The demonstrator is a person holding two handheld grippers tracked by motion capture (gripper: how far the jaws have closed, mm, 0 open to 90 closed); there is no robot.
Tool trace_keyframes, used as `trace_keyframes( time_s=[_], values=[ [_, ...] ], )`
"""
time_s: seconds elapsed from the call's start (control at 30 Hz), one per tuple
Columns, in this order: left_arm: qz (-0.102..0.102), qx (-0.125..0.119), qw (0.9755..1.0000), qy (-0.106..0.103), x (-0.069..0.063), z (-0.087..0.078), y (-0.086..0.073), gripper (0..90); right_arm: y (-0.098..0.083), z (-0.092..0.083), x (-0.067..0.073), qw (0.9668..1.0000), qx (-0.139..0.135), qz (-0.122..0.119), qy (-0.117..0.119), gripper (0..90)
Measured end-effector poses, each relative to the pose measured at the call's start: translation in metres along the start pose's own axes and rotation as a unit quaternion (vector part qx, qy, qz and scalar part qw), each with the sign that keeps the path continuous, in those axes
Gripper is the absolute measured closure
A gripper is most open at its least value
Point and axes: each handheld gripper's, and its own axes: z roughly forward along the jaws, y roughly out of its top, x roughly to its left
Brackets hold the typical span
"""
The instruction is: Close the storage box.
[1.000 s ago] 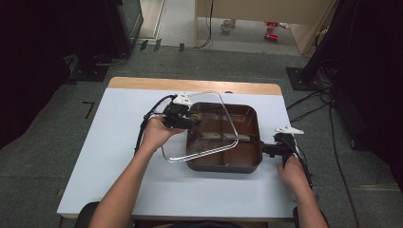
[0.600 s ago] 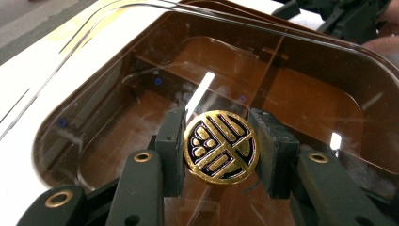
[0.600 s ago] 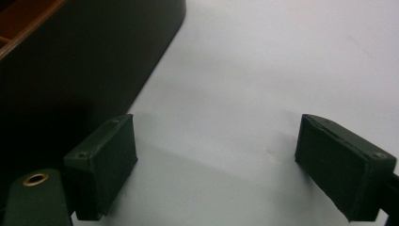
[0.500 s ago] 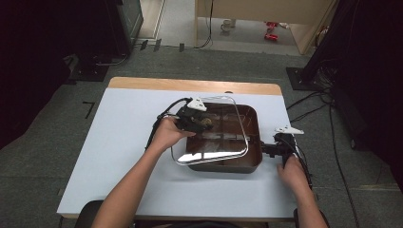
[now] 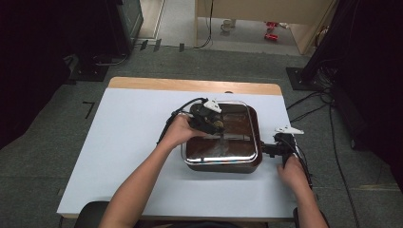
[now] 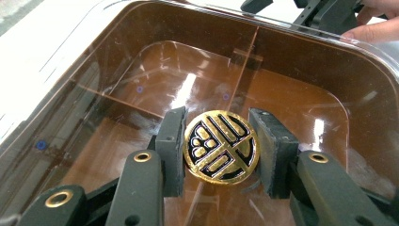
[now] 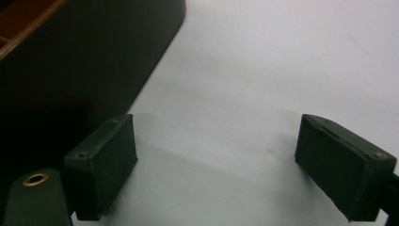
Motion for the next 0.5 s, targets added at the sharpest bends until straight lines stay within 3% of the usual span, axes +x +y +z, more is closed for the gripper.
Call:
trace_keyframes(
  time_s=[0.1, 0.5],
  values=[
    [-0.002, 0.000, 1.0000, -0.009, 0.003, 0.006, 0.001, 59.8, 0.000, 0.000, 0.000, 1.0000, 0.000, 0.000, 0.000, 12.6],
    [0.024, 0.005, 0.9995, -0.020, 0.002, 0.021, 0.008, 59.8, 0.000, 0.000, 0.000, 1.0000, 0.000, 0.001, 0.000, 12.6]
  ],
)
